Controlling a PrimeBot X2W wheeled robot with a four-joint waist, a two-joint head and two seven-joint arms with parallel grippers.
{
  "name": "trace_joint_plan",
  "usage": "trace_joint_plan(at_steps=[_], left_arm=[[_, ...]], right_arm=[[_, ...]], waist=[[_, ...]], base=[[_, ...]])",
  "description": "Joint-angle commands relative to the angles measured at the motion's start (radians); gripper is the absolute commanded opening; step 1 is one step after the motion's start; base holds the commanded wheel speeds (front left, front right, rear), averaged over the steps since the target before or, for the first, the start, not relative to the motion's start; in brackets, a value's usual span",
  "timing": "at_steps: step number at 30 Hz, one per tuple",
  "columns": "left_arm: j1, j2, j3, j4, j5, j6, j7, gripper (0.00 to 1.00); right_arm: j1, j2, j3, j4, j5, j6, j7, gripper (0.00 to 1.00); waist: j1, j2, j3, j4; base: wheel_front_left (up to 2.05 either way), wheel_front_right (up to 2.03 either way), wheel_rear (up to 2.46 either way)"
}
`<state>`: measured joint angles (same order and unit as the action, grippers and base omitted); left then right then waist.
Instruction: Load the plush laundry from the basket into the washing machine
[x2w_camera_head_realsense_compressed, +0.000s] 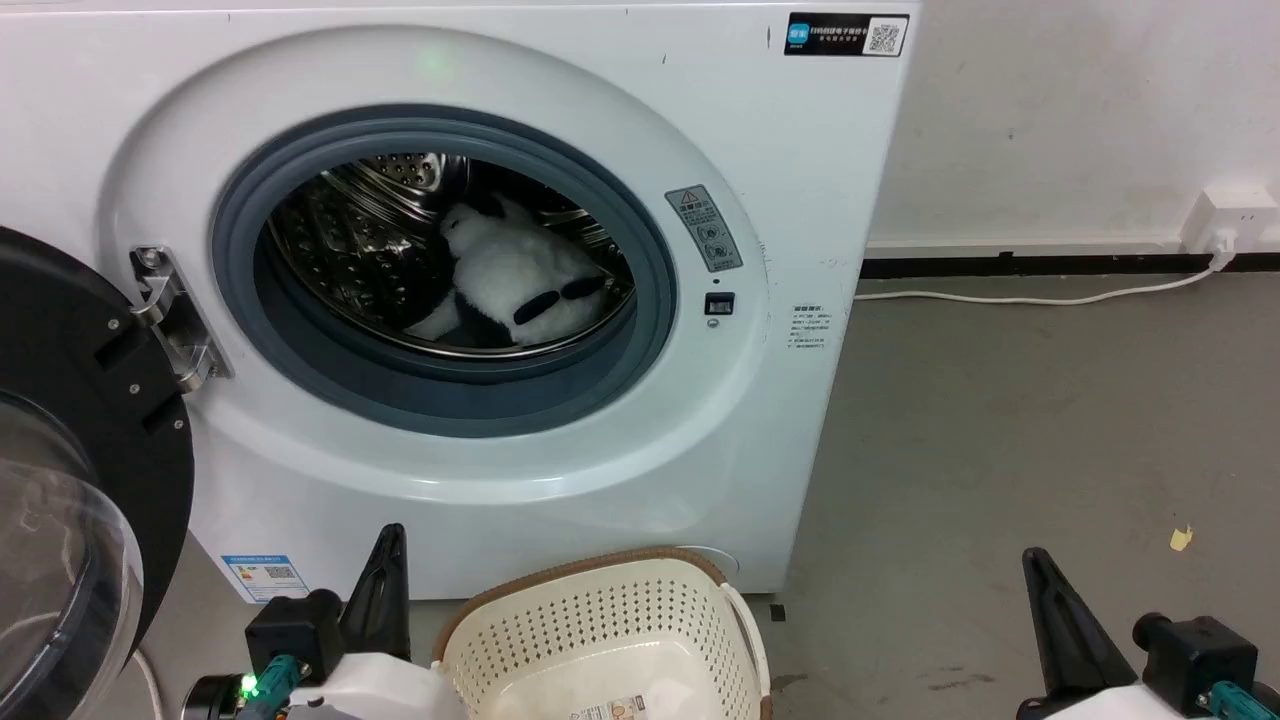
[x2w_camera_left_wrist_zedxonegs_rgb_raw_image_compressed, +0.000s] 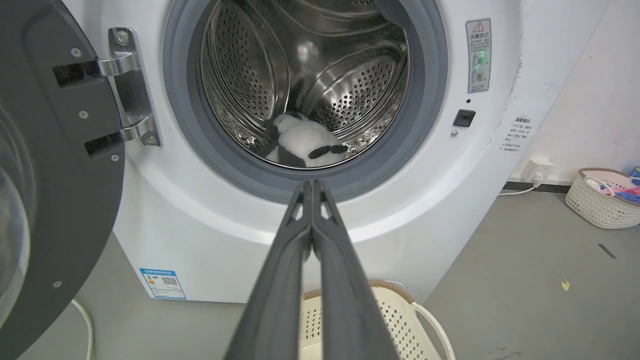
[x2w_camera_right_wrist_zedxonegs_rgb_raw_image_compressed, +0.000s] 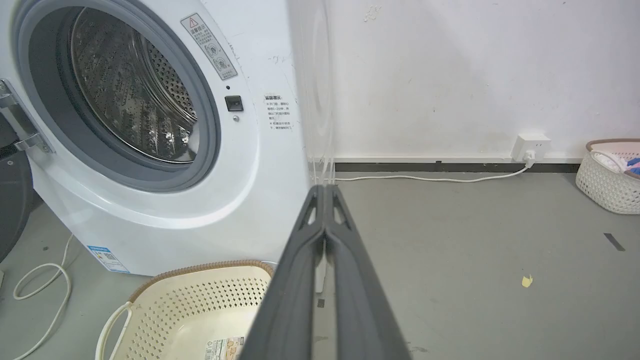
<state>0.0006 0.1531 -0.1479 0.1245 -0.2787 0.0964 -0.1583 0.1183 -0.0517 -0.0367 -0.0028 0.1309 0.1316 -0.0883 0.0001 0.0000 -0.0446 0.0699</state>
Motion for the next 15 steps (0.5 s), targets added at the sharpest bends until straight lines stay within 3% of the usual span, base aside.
trace_joint_plan(at_steps=[1, 15], left_arm=[[0.0, -0.003, 0.004, -0.009, 0.012, -0.005, 0.004, 0.0], [0.0, -0.018, 0.025, -0.026, 0.051, -0.018, 0.027, 0.0]], right_arm=[[-0.016, 0.0, 0.002, 0.001, -0.01, 0.0, 0.004, 0.0], [-0.031, 0.001, 0.007, 0.001, -0.027, 0.0, 0.016, 0.0]], waist=[[-0.0001, 0.0, 0.0, -0.001], [-0.0001, 0.0, 0.007, -0.011]], base=[[0.0, 0.0, 0.0], [0.0, 0.0, 0.0]])
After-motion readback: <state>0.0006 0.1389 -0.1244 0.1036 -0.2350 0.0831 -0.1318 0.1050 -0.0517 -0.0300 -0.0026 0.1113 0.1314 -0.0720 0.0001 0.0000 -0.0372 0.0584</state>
